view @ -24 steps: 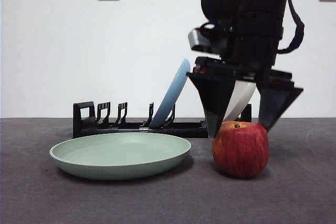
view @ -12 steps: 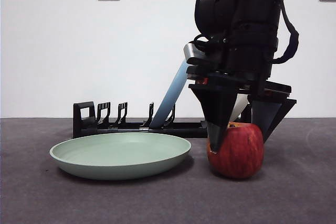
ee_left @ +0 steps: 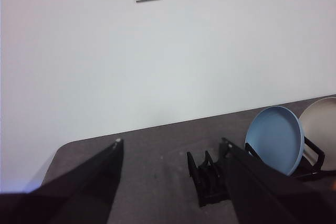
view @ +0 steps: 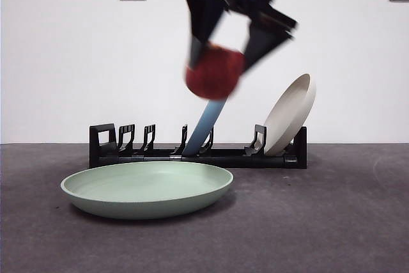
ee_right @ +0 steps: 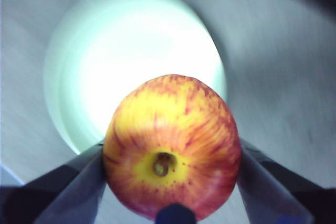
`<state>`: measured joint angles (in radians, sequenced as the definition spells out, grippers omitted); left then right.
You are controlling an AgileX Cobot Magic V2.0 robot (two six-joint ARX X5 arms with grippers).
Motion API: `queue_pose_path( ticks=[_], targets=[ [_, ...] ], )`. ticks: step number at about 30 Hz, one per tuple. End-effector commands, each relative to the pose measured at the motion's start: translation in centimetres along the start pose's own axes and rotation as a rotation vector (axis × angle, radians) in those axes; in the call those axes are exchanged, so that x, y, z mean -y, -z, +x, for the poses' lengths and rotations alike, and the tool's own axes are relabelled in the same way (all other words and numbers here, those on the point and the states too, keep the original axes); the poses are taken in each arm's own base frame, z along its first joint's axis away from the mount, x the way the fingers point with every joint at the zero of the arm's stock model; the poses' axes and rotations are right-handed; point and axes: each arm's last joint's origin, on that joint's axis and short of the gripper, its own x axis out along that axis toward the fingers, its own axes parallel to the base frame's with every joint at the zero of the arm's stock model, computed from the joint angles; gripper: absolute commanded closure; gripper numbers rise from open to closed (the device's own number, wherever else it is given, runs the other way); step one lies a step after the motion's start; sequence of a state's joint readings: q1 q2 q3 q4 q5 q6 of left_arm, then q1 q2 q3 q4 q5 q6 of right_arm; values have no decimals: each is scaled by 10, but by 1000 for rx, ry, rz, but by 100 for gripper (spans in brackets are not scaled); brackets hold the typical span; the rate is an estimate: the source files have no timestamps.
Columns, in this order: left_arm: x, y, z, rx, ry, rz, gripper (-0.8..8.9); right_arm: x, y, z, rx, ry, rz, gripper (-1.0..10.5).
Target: Take the green plate from the plate rack,put the plate on the table,take the apple from the table,put the apple in the plate
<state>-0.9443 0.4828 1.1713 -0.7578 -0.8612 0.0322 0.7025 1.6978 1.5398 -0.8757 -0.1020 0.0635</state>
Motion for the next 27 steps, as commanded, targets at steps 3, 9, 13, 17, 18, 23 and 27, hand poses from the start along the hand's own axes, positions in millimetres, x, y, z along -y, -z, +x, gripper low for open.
queue_pose_path(
  ticks=[3,9,13,17,18,23,27],
  targets=[
    [0,2,0,-4,-1,1,503,-27,-23,14,40,-41,-65,959],
    [0,2,0,-9,-1,7,503,-38,-23,83,-98,-42,-91,959],
    [0,3,0,-17,-1,16,503,-39,-13,121,-186,-32,-102,959],
    [0,4,0,-20,-1,20,503,-37,-6,144,-244,-5,-100,959],
    [0,4,0,-21,0,20,503,-36,-5,146,-249,-4,-100,959],
    [0,5,0,-27,0,25,503,-39,-6,147,-237,-8,-106,874],
    [0,6,0,-34,0,32,503,-38,-6,147,-238,-5,-98,471]
  ],
)
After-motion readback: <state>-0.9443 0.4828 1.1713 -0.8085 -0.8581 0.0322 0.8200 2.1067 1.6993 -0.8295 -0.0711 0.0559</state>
